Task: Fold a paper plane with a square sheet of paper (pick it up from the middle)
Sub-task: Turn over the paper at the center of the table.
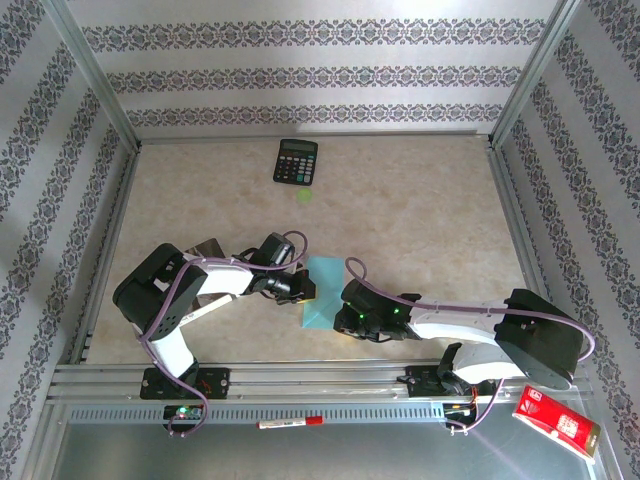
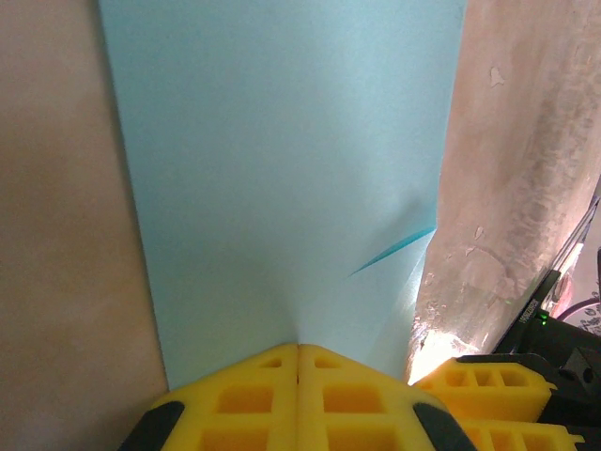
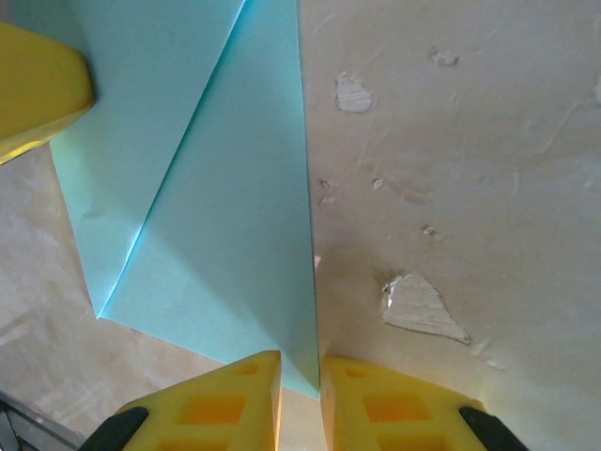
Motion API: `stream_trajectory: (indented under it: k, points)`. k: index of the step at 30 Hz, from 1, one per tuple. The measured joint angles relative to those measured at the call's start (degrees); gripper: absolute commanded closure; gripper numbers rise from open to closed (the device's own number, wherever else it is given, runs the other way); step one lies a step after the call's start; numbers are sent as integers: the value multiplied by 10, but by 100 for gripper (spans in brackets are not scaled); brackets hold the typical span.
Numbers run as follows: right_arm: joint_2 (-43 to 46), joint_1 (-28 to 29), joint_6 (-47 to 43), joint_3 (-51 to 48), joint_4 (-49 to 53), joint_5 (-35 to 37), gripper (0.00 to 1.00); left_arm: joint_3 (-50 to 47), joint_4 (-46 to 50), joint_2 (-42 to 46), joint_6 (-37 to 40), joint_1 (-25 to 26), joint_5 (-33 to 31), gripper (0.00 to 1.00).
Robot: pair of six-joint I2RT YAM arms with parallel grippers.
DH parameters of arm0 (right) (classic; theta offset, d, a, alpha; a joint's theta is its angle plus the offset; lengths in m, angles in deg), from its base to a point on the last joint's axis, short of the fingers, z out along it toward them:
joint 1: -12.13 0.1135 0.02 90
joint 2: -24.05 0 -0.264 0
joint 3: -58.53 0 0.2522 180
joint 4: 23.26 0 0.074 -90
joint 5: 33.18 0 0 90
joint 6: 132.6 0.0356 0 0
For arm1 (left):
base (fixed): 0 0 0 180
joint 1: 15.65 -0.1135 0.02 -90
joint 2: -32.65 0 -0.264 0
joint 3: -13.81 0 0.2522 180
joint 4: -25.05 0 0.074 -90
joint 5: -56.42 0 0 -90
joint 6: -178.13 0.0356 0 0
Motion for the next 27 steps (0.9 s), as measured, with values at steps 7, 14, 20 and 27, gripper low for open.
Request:
stream_trajectory:
  k: [7, 14, 20, 27]
  points:
    - [-3, 0, 0, 0, -3, 0, 81, 0, -1, -1, 0, 0, 0, 100]
    - [-3, 0, 0, 0, -5, 0, 82, 0, -1, -1, 0, 0, 1, 100]
    - [-2, 0, 0, 0, -7, 0, 83, 0, -1, -1, 0, 0, 1, 100]
    - [-8, -4, -1, -3, -66, -6, 83, 0, -1, -1, 0, 0, 1, 100]
